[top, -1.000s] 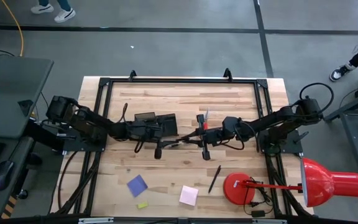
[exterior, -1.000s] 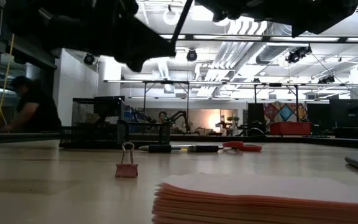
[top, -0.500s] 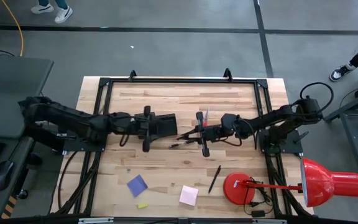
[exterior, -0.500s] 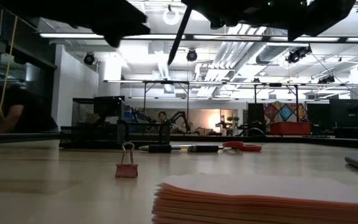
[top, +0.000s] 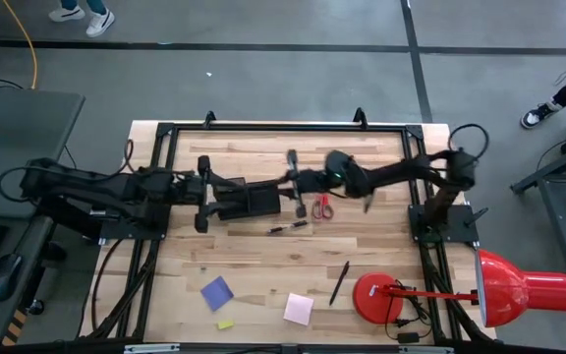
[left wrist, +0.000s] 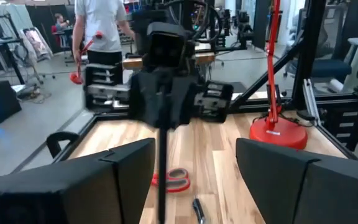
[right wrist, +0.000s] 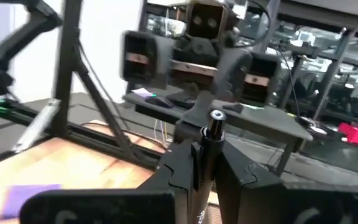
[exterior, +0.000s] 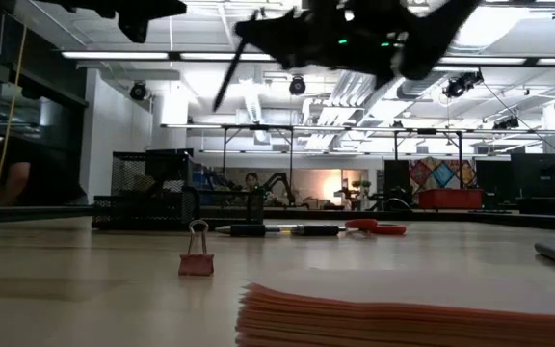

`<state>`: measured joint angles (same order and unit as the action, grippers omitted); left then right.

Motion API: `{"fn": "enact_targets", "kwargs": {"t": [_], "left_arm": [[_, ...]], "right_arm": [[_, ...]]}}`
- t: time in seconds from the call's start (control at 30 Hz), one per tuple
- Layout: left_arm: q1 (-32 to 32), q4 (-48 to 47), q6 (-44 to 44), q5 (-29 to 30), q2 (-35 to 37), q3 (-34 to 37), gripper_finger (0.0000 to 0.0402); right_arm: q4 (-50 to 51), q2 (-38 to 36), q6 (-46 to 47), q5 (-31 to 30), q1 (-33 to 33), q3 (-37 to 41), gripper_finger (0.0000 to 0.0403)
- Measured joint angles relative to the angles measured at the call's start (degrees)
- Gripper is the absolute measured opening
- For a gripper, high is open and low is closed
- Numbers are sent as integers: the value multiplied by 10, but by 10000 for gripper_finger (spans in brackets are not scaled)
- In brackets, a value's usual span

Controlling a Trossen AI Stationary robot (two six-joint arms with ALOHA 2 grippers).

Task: Pick and place office supplies into organizer
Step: Put top pen black into the desk organizer

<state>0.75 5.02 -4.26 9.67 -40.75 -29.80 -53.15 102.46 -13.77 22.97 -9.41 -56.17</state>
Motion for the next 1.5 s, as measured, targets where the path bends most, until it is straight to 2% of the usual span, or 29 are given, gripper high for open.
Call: {"fn": "enact_targets", "kwargs": {"t": [0.1, 0.27, 0.57, 0.73, 1.0, 1.2, 1.5], "left_arm": [[0, -20, 8, 0, 11, 0, 212], [0, -51, 17, 0, 10, 0, 213], [0, -53, 0, 0, 37, 0, 209], [0, -62, -1, 0, 54, 0, 209], [0, -73, 0, 0, 53, 0, 209], [0, -73, 0, 0, 53, 0, 209], [0, -73, 0, 0, 53, 0, 209]], "right_arm": [[61, 54, 8, 47, -22, -90, 22], [158, 131, 11, 83, -49, -220, 22], [197, 247, 50, 137, -71, -346, 22], [193, 272, 60, 122, -72, -374, 22], [194, 280, 63, 109, -76, -376, 24], [214, 280, 62, 106, -76, -376, 50], [224, 280, 59, 106, -76, -376, 56]]}}
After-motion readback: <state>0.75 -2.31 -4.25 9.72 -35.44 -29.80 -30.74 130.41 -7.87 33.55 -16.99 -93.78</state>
